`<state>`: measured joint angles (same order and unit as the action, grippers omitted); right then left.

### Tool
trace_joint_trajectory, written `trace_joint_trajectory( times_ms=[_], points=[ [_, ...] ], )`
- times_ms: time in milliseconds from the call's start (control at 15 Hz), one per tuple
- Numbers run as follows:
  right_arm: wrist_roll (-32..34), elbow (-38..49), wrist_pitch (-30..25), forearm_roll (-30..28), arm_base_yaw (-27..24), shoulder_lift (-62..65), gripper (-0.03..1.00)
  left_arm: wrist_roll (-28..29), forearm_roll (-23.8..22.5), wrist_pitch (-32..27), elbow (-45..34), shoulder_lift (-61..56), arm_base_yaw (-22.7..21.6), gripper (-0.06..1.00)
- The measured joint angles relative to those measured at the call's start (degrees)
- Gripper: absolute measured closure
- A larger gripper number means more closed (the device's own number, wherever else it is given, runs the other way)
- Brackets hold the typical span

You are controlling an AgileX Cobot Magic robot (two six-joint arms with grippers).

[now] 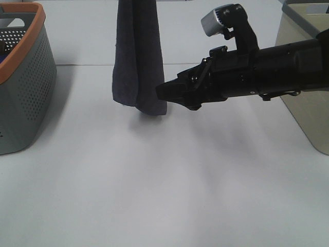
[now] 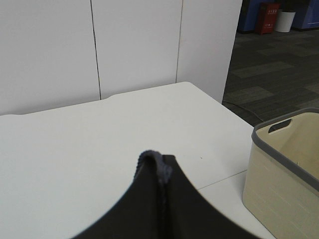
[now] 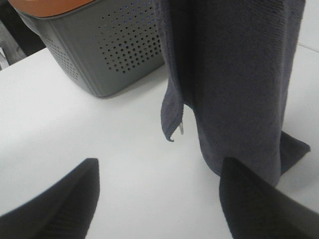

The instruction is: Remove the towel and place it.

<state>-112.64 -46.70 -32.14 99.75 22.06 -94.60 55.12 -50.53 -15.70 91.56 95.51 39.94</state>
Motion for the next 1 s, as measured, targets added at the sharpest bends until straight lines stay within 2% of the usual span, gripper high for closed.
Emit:
trace_joint_trajectory(
  times_ms=[133,267,667,1000],
  points=[
    [0.74,-2.98,-0.63,0.11,4.13,-4.18,0.29,-0.06,0.00,0.00,0.00,0.00,0.00,0.94],
    [0.92,-5.84,3.15,0.06,6.76,-6.82,0.29,-0.06,0.00,0.00,0.00,0.00,0.00,0.94],
    [2.46,-10.26,13.18,0.11,7.10,-10.94,0.29,-0.06,0.00,0.00,0.00,0.00,0.00,0.94],
    [2.46,-10.60,13.46,0.11,7.10,-11.23,0.29,-0.06,-0.06,0.00,0.00,0.00,0.00,0.94]
  ],
)
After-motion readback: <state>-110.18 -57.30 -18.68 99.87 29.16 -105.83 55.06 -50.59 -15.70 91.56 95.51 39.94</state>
